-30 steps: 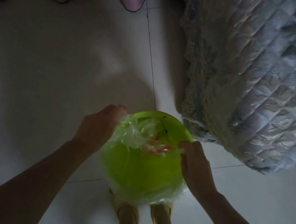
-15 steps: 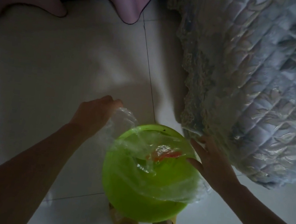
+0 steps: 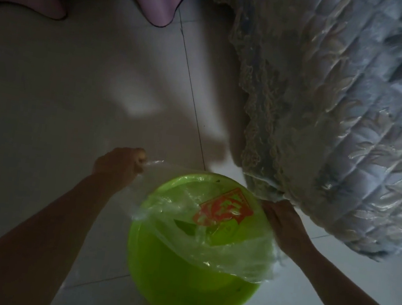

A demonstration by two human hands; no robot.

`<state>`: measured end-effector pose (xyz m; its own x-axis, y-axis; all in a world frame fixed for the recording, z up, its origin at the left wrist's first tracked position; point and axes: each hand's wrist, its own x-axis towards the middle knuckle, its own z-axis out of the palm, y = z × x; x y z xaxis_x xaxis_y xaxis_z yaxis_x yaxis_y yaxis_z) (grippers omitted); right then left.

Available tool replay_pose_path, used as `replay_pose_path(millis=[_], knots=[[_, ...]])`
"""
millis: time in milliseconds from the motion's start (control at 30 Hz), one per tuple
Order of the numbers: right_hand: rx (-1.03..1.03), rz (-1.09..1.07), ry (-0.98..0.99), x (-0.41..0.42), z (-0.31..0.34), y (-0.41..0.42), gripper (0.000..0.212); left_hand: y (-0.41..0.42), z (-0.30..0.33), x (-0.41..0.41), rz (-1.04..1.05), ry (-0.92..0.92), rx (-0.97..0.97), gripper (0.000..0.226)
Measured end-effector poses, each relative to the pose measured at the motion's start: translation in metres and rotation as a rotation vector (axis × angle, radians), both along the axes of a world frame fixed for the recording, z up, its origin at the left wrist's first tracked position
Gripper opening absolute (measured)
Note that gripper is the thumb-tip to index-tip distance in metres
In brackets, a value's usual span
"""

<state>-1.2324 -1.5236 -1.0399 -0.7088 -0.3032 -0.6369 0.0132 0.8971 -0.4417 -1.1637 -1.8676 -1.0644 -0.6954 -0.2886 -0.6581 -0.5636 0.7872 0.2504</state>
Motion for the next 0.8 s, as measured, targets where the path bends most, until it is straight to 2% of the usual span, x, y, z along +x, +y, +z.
replay_pose_path(millis=[33,167,233,300,333,367,433,500,567,633,733,800], knots=[[0.02,-0.031,-0.085,0.002,0.0,0.002,0.025,-0.002,-0.002,0.009,-0.004,-0.034,0.048,0.003],[-0.05,-0.328,-0.481,0.01,0.009,0.014,0.027,-0.009,-0.001,0.045,0.078,-0.075,0.169,0.021],[-0.117,-0.49,-0.539,0.015,0.018,0.019,0.03,-0.012,0.005,0.06,0.295,-0.046,0.306,0.031],[-0.145,-0.724,-0.557,0.02,0.026,0.021,0.036,-0.011,0.015,0.069,0.646,0.032,0.515,0.035],[-0.133,-0.747,-0.519,0.022,0.03,0.02,0.037,-0.009,0.021,0.073,0.748,0.121,0.504,0.037],[-0.075,-0.661,-0.433,0.024,0.037,0.018,0.037,-0.004,0.03,0.075,0.736,0.225,0.391,0.039],[0.078,-0.366,-0.133,0.032,0.053,0.015,0.042,0.007,0.055,0.076,0.438,0.465,0.148,0.046],[0.116,-0.105,0.155,0.043,0.073,0.009,0.05,0.023,0.08,0.071,0.065,0.615,0.166,0.052],[0.133,0.012,0.277,0.056,0.084,0.006,0.056,0.039,0.092,0.066,-0.132,0.578,0.254,0.052],[0.148,0.059,0.325,0.064,0.088,0.001,0.059,0.052,0.095,0.065,-0.19,0.521,0.261,0.045],[0.07,0.208,0.375,0.072,0.087,-0.004,0.059,0.056,0.089,0.069,-0.163,0.416,0.198,0.039],[0.068,0.335,0.347,0.08,0.083,-0.002,0.062,0.051,0.083,0.074,-0.089,0.304,0.145,0.053]])
